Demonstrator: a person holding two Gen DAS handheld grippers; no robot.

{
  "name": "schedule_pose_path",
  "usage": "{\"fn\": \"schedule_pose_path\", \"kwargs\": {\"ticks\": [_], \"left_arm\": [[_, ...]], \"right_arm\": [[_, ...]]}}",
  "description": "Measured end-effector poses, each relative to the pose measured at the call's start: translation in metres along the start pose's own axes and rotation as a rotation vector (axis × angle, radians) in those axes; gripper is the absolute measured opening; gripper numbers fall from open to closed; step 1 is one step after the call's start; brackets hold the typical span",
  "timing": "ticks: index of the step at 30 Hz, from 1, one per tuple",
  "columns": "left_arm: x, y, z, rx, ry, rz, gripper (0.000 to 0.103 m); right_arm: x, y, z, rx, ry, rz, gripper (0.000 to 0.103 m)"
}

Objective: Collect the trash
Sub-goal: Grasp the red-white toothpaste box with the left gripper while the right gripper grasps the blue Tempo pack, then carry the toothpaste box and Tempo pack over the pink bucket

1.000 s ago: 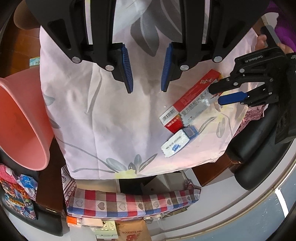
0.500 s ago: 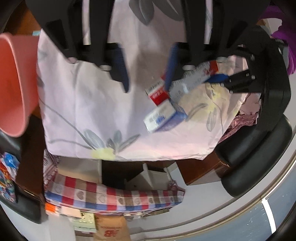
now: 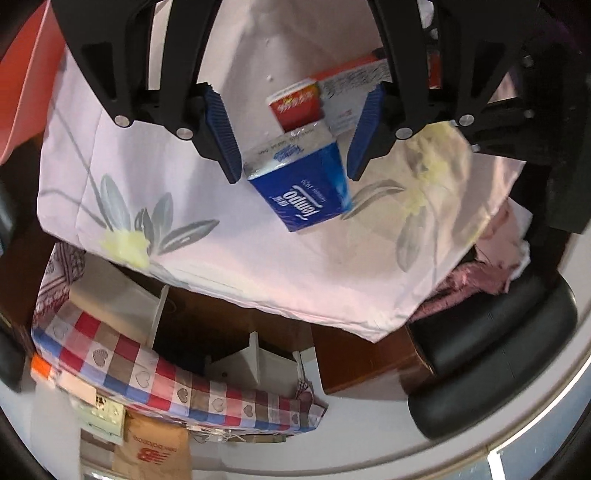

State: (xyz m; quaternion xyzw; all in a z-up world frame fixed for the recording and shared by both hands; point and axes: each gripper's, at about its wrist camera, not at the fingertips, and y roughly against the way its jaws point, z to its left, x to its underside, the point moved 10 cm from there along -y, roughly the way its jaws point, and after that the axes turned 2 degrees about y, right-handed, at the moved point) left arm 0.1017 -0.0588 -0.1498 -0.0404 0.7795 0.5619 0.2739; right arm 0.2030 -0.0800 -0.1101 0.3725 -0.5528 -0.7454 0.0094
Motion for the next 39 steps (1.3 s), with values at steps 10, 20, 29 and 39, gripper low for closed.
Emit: {"fn": "schedule_pose_path", "kwargs": {"ticks": [10,20,29,39], "left_arm": [[0.006,0.004,0.003,0.015,0.027,-0.011,0.04],[0.016,0.012,0.001,0.012,0.057,-0.008,0.04],[0.031,0.033,0.009,-0.024,0.098,-0.023,0.039],[0.031,0.041,0.017,-0.085,0.17,-0.043,0.039]], "right_arm": [[-0.002,-0.007,0.003,0.015,0.032,-0.014,0.06],[-0.001,-0.017,-0.002,0.015,0.03,-0.014,0.06],[0.003,-0.029,-0.002,0.013,0.018,-0.003,0.06],[0.017,-0.012,-0.006,0.056,-0.026,-0.019,0.054]]}}
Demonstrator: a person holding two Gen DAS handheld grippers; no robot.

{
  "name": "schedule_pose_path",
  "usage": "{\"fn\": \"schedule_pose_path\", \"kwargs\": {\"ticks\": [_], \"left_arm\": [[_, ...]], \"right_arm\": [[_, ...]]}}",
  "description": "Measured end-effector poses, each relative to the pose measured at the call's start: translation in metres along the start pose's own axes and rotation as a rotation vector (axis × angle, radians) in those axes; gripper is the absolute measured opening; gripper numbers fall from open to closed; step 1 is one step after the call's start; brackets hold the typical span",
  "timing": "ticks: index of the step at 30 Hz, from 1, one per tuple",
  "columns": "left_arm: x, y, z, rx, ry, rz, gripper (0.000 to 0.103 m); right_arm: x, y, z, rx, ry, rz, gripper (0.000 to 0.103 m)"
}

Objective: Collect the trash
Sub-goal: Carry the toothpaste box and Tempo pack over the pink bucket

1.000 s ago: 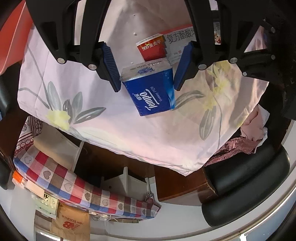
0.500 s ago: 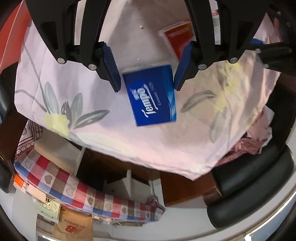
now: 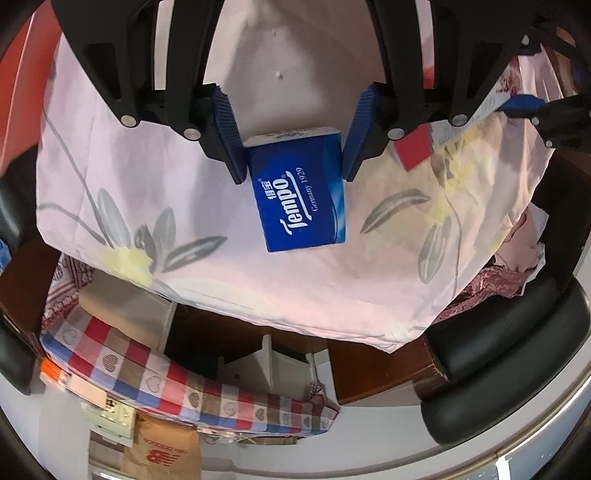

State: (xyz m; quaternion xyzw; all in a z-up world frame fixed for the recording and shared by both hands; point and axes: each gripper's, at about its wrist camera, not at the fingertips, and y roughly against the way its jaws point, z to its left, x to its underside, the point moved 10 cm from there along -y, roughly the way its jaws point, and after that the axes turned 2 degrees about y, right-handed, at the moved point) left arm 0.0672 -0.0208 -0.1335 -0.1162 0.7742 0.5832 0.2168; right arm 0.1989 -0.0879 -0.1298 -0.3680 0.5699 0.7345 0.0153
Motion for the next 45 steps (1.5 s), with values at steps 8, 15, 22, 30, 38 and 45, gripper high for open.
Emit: {"fn": "schedule_pose_path", "kwargs": {"ticks": [8,15,22,30,38,45], "left_arm": [[-0.015,0.0,-0.011,-0.062,0.025,-0.042,0.039],[-0.035,-0.005,-0.028,-0.091,0.048,-0.077,0.039],[-0.058,-0.013,-0.061,-0.096,0.023,-0.11,0.039],[-0.071,-0.018,-0.094,-0.084,-0.025,-0.129,0.039],[-0.063,-0.02,-0.084,-0.072,-0.002,-0.114,0.039],[-0.057,-0.016,-0.074,-0.053,0.011,-0.116,0.039]], "right_arm": [[0.025,0.038,-0.022,0.02,-0.117,-0.052,0.053],[0.049,0.076,-0.048,0.055,-0.219,-0.104,0.053],[0.067,0.106,-0.072,0.094,-0.279,-0.158,0.053],[0.088,0.114,-0.088,0.109,-0.287,-0.121,0.047],[0.108,0.106,-0.079,0.106,-0.247,-0.049,0.054],[0.111,0.08,-0.055,0.081,-0.207,0.016,0.061]]}}
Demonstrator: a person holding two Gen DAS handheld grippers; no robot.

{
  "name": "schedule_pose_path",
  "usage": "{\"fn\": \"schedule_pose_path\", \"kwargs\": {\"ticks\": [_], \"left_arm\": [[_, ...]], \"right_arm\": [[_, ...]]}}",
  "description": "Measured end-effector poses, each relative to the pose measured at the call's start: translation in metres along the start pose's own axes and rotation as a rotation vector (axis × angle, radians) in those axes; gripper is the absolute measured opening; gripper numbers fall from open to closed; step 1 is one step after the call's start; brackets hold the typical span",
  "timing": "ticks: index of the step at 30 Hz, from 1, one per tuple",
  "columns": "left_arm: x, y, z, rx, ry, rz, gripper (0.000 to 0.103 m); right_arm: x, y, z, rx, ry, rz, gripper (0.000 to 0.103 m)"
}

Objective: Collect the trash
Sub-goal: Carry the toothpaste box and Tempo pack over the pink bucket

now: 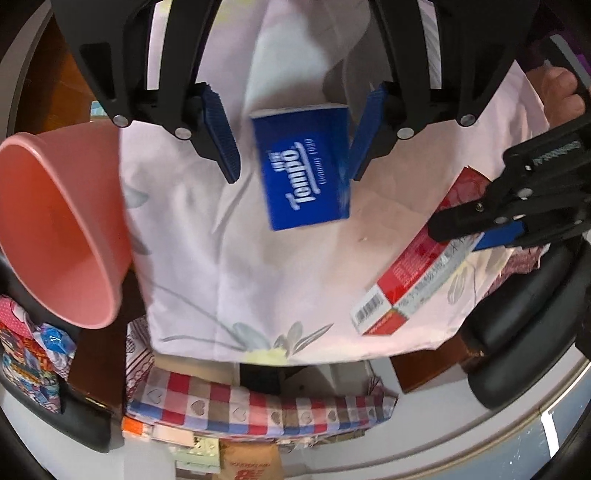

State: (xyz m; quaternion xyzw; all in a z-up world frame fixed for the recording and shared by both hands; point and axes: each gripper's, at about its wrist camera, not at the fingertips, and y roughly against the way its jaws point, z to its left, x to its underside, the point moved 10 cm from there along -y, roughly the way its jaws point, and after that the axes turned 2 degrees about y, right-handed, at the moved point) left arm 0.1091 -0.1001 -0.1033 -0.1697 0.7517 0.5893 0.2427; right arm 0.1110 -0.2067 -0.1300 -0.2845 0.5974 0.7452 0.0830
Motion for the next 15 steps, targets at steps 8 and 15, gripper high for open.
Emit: {"fn": "schedule_pose_path", "kwargs": {"ticks": [8,15], "left_arm": [[-0.001,-0.005,0.005,0.01,0.032,0.0,0.039],[-0.014,-0.013,-0.014,0.017,0.014,-0.011,0.039]], "right_arm": [[0.004,-0.012,0.0,0.024,-0.009,0.0,0.055],[-0.007,0.008,-0.024,0.044,-0.079,-0.073,0.054]]}}
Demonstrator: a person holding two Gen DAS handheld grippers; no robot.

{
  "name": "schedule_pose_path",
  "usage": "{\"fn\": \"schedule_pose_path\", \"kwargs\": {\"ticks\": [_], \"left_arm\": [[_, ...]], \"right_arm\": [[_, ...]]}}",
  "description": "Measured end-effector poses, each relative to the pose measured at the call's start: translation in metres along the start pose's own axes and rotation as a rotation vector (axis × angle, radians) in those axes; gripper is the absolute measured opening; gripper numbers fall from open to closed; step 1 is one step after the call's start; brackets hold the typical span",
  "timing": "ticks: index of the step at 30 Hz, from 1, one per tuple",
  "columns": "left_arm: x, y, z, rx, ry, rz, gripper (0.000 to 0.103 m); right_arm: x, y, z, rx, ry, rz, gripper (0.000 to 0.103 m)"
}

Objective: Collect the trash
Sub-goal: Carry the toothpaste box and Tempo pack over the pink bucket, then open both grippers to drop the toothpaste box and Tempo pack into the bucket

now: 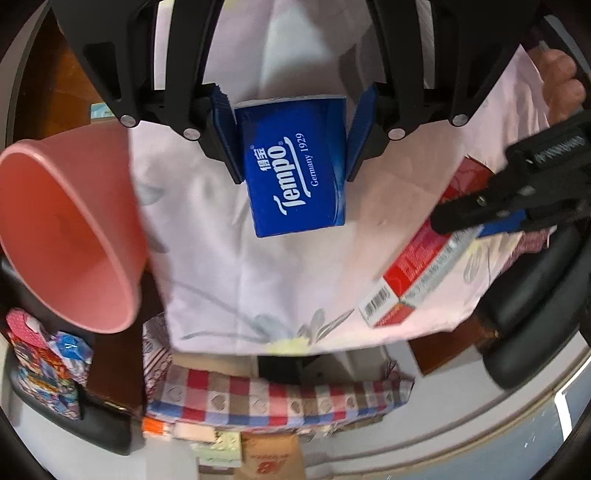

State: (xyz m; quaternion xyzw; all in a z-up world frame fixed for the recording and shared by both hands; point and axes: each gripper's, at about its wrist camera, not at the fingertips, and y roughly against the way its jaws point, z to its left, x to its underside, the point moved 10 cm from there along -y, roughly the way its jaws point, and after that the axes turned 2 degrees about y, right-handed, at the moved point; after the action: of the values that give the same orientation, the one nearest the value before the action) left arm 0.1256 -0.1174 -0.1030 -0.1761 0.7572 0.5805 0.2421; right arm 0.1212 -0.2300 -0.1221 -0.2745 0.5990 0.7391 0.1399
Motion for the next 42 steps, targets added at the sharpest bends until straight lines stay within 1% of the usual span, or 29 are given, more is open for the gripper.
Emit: {"fn": "schedule_pose_path", "kwargs": {"ticks": [4,8,11,15,20,26,34,37,42], "left_arm": [[-0.012,-0.007,-0.022,0.011,-0.032,-0.01,0.039],[-0.028,-0.013,-0.053,0.021,-0.081,-0.028,0.039],[-0.044,-0.02,-0.084,0.047,-0.117,-0.043,0.039],[-0.057,-0.029,-0.123,0.075,-0.163,-0.049,0.039],[-0.068,-0.046,-0.175,0.109,-0.218,-0.044,0.039],[-0.074,-0.073,-0.221,0.119,-0.266,-0.017,0.039],[-0.078,-0.109,-0.254,0.125,-0.289,0.036,0.039],[-0.078,-0.124,-0.257,0.119,-0.28,0.074,0.039],[-0.076,-0.141,-0.26,0.093,-0.29,0.101,0.039]], "right_arm": [[-0.012,0.015,-0.024,0.028,-0.044,-0.043,0.054],[-0.025,0.033,-0.058,0.079,-0.094,-0.092,0.054],[-0.033,0.044,-0.083,0.122,-0.127,-0.122,0.054],[-0.04,0.056,-0.123,0.176,-0.188,-0.15,0.054],[-0.039,0.06,-0.168,0.22,-0.261,-0.156,0.054],[-0.029,0.055,-0.21,0.259,-0.319,-0.137,0.054],[-0.019,0.041,-0.252,0.274,-0.39,-0.115,0.054],[-0.016,0.039,-0.259,0.284,-0.395,-0.105,0.054],[-0.01,0.031,-0.267,0.297,-0.396,-0.082,0.054]]}}
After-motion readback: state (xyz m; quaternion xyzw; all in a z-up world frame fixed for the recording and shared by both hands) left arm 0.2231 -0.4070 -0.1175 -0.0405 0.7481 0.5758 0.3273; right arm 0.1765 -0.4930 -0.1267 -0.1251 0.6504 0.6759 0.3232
